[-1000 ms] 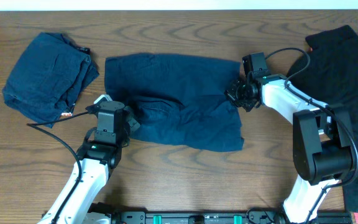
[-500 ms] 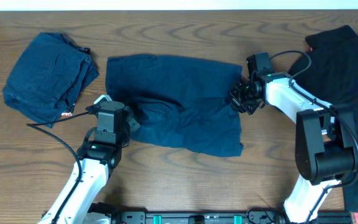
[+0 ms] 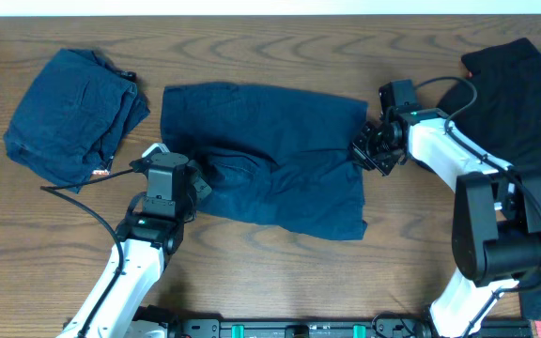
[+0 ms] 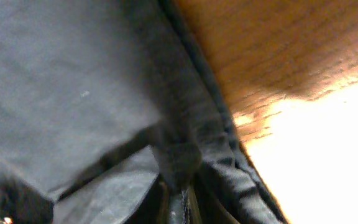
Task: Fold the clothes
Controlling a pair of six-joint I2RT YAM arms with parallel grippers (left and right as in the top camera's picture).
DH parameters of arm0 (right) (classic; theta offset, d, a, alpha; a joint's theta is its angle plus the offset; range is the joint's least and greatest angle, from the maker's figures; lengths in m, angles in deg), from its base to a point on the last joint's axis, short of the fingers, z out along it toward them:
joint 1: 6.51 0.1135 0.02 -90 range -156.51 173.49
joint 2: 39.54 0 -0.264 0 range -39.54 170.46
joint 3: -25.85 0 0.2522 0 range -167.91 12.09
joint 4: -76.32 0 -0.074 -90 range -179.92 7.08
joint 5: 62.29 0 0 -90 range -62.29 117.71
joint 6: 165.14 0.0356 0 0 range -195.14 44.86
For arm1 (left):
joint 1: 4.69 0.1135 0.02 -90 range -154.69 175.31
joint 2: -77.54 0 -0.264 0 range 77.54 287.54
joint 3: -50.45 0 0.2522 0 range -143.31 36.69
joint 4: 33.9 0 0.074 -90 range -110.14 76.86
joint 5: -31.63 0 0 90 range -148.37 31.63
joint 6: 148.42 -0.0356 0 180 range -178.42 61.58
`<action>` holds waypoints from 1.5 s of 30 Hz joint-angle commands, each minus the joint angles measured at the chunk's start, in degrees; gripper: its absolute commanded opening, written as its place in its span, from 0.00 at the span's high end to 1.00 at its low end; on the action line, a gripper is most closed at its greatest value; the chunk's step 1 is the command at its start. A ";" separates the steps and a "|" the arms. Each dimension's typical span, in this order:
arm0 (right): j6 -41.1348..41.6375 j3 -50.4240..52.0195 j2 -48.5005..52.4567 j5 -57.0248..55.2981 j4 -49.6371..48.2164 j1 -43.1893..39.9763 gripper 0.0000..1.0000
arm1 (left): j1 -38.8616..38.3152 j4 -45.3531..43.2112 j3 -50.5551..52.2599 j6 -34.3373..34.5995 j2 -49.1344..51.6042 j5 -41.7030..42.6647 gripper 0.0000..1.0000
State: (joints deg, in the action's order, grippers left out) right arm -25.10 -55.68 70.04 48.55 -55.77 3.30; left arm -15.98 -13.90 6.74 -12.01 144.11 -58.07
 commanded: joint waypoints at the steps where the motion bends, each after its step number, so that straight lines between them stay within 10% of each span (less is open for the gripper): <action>1: -2.14 0.35 -2.03 -0.90 0.87 -0.31 0.98 | 0.09 0.39 -0.55 -0.94 -0.46 0.83 0.95; 15: -7.58 0.31 -13.16 -3.61 6.43 -3.15 0.99 | 0.13 0.57 -0.72 -3.69 -11.78 6.91 0.94; 23: -12.13 -1.79 -30.45 -13.20 -8.20 -5.66 0.99 | 0.13 -7.96 -0.76 -5.64 -22.91 -12.22 0.94; 34: -14.36 -1.97 -19.89 -18.51 -33.20 -4.24 0.99 | 3.72 -41.99 -2.32 -7.39 6.80 -14.45 0.94; 45: -14.32 -1.99 0.72 -18.47 -44.19 -2.16 0.99 | 5.22 -44.96 -13.25 -8.52 32.00 -10.91 0.94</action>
State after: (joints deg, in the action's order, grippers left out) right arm -38.43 -57.56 67.09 34.72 -98.81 0.67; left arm -12.30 -58.57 -4.08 -18.72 172.39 -66.05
